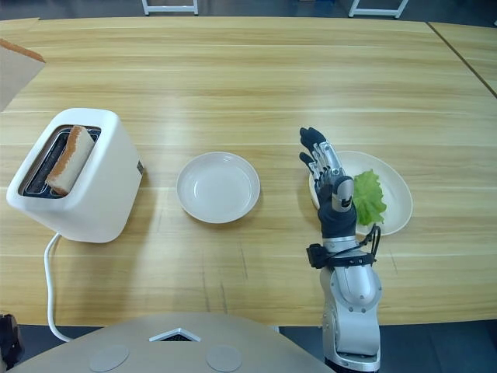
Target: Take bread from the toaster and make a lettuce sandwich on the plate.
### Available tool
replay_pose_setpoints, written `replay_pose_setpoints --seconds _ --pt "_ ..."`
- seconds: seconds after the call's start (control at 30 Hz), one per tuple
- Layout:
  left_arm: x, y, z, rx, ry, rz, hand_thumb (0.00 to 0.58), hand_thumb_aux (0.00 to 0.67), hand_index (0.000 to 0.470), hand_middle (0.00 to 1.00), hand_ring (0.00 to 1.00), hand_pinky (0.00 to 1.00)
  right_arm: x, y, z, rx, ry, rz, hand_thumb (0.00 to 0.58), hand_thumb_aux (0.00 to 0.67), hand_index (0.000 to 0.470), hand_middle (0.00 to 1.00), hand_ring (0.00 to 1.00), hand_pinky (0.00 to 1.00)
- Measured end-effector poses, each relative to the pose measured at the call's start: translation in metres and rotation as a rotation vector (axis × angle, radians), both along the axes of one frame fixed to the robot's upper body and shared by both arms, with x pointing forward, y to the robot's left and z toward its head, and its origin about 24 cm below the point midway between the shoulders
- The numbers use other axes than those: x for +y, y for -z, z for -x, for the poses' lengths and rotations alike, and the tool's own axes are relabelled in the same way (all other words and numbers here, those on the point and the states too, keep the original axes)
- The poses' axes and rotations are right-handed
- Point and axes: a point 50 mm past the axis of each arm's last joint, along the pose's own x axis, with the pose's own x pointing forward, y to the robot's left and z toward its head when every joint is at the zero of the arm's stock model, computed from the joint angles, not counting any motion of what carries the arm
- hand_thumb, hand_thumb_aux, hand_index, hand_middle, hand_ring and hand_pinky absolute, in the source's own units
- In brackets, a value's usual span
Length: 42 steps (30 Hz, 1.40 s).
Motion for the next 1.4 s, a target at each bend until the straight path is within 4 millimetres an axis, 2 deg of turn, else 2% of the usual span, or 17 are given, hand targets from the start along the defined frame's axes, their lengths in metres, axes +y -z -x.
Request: replay_pose_setpoints --seconds 0.13,0.3,0.43,0.6,0.77,0.9,1.17,1.3,1.4 --pt "-0.011 0.004 -0.001 0.003 0.131 0.148 0.58 0.67 0.47 1.0 1.0 1.0 0.011 0.009 -0.008 0.002 -0.063 0.266 0.0 0.0 0.0 0.0 0.0 0.0" --pt "-0.035 0.02 -0.016 0.089 0.31 0.302 0.58 0.67 0.47 1.0 1.0 1.0 0.031 0.025 -0.024 -0.043 -0.172 0.634 0.0 0.0 0.0 0.0 0.0 0.0" --pt "-0.062 0.03 -0.026 0.161 0.441 0.365 0.58 0.67 0.47 1.0 1.0 1.0 0.059 0.046 -0.04 -0.124 -0.341 0.989 0.0 0.0 0.0 0.0 0.0 0.0" --pt "-0.086 0.04 -0.035 0.229 0.531 0.381 0.58 0.67 0.47 1.0 1.0 1.0 0.082 0.073 -0.051 -0.168 -0.514 1.238 0.0 0.0 0.0 0.0 0.0 0.0" --pt "-0.1 0.049 -0.04 0.292 0.569 0.373 0.58 0.67 0.47 1.0 1.0 1.0 0.085 0.095 -0.053 -0.131 -0.649 1.368 0.0 0.0 0.0 0.0 0.0 0.0" --pt "-0.112 0.054 -0.042 0.35 0.615 0.359 0.58 0.67 0.47 1.0 1.0 1.0 0.085 0.088 -0.053 -0.139 -0.696 1.427 0.0 0.0 0.0 0.0 0.0 0.0" --pt "-0.125 0.062 -0.045 0.436 0.658 0.325 0.58 0.67 0.47 1.0 1.0 1.0 0.081 0.072 -0.024 -0.101 -0.821 1.416 0.0 0.0 0.0 0.0 0.0 0.0" --pt "-0.127 0.064 -0.046 0.454 0.661 0.311 0.58 0.67 0.47 1.0 1.0 1.0 0.082 0.07 -0.01 -0.081 -0.867 1.377 0.0 0.0 0.0 0.0 0.0 0.0" --pt "-0.128 0.065 -0.047 0.471 0.666 0.306 0.58 0.67 0.47 1.0 1.0 1.0 0.081 0.067 -0.011 -0.096 -0.83 1.368 0.0 0.0 0.0 0.0 0.0 0.0"
